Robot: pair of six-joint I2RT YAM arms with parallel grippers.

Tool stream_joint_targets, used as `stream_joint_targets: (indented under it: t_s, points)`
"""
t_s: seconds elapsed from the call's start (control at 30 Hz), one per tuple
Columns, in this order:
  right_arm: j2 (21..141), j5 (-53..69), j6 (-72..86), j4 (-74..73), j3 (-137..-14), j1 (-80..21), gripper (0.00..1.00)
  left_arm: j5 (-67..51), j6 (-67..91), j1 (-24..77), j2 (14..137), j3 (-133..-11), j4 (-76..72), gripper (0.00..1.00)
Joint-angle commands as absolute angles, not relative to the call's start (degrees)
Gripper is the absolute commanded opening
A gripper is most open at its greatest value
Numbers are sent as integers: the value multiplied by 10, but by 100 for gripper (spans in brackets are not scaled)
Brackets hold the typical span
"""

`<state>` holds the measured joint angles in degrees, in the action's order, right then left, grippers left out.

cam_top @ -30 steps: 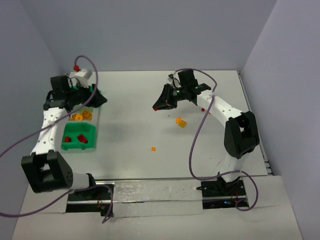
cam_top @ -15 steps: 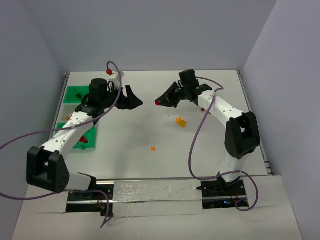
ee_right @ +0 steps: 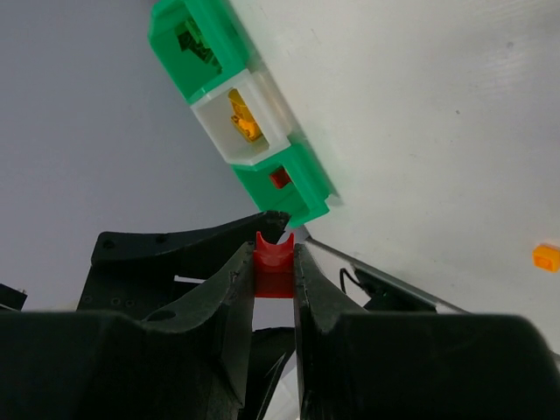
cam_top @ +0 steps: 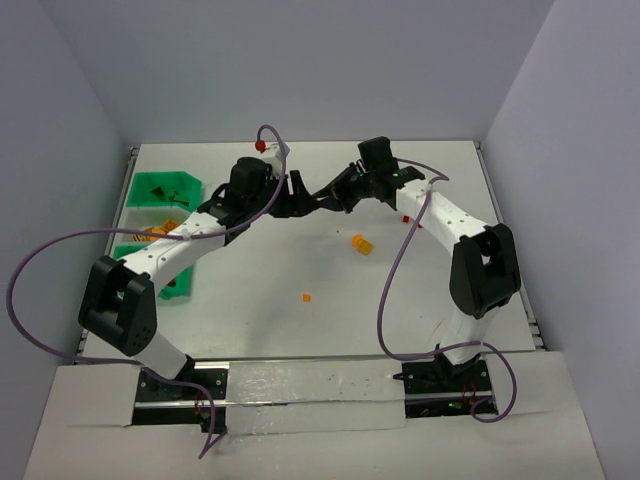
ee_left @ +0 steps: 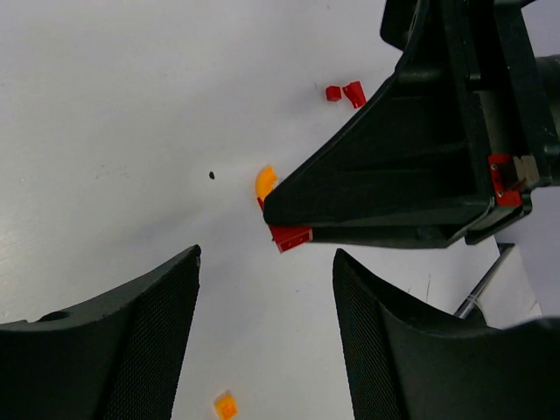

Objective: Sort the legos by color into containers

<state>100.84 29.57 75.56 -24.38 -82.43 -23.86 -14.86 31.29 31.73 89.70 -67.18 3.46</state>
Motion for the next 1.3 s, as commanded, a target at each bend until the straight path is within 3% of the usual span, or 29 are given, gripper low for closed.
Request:
stream_joint_targets:
  t_s: [0.0, 0.27, 0.5, 0.63, 0.73, 0.83, 0.9, 1.0, 1.17, 1.27]
  points:
    - [994, 314, 785, -217, -821, -241, 0, -105, 323, 326, 909, -711, 5, 66]
    - [991, 341, 811, -189, -796, -242, 0, -74, 328, 328, 914, -715, 11, 61]
    - [988, 363, 837, -153, -770, -245, 0, -110, 351, 323, 923, -713, 0, 48]
    - [990, 366, 839, -144, -772, -249, 0, -145, 365, 324, 929, -711, -23, 33]
    - [990, 368, 839, -140, -773, -250, 0, -137, 366, 323, 930, -709, -18, 28]
    - [988, 369, 837, -138, -771, -250, 2, -129, 364, 321, 928, -700, -14, 14]
    - [986, 367, 832, -135, -767, -251, 12, -127, 362, 317, 924, -694, -10, 1]
    - [985, 361, 829, -133, -763, -250, 26, -131, 357, 311, 915, -685, -7, 0]
    - [982, 346, 809, -141, -762, -244, 75, -154, 318, 297, 880, -667, 24, 0]
    - [978, 337, 794, -147, -767, -233, 82, -175, 283, 282, 857, -650, 56, 0]
